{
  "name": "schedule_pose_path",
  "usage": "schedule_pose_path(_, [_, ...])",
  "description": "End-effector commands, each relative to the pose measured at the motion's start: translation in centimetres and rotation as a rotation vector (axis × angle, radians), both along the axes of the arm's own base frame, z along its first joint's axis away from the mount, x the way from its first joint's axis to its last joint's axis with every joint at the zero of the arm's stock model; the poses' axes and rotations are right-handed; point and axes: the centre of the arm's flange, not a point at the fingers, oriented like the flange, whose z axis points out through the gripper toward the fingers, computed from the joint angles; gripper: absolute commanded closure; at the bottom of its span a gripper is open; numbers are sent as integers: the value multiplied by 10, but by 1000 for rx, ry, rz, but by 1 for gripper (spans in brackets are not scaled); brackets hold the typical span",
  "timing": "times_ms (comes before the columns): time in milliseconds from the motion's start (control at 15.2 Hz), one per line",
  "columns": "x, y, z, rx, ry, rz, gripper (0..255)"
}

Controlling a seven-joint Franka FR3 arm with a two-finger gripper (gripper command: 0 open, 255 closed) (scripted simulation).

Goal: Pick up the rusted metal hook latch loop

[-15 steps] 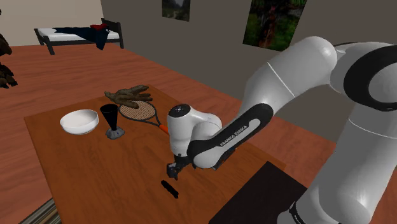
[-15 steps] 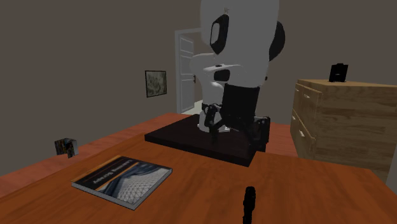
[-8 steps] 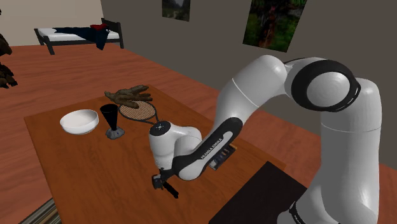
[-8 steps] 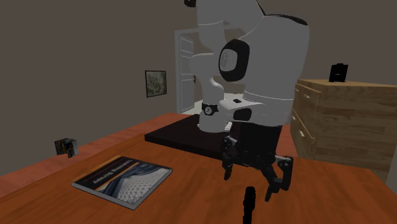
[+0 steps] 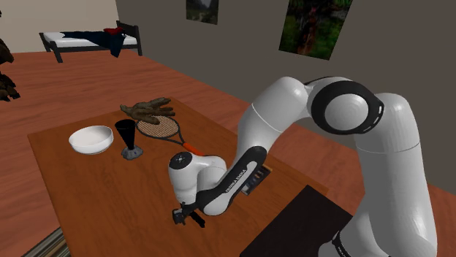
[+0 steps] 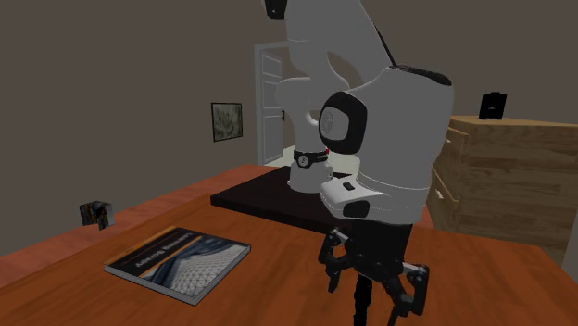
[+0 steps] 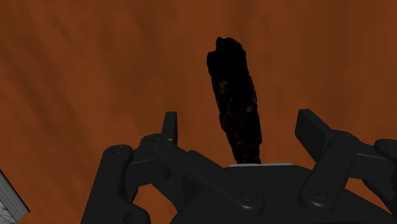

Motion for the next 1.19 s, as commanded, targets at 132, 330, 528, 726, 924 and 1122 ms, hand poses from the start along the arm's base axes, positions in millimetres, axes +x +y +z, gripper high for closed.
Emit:
schedule_pose_path(132, [0, -1, -4, 0, 0, 0, 255])
schedule_pose_path(330, [0, -1, -4, 0, 0, 0, 255])
schedule_pose_path(528, [0, -1, -4, 0, 0, 0, 255])
schedule_pose_path(726, [0, -1, -4, 0, 0, 0, 255])
schedule_pose_path(924, [0, -1, 12, 0, 0, 0, 255])
schedule_pose_path(1122, [0, -1, 28, 0, 0, 0, 255])
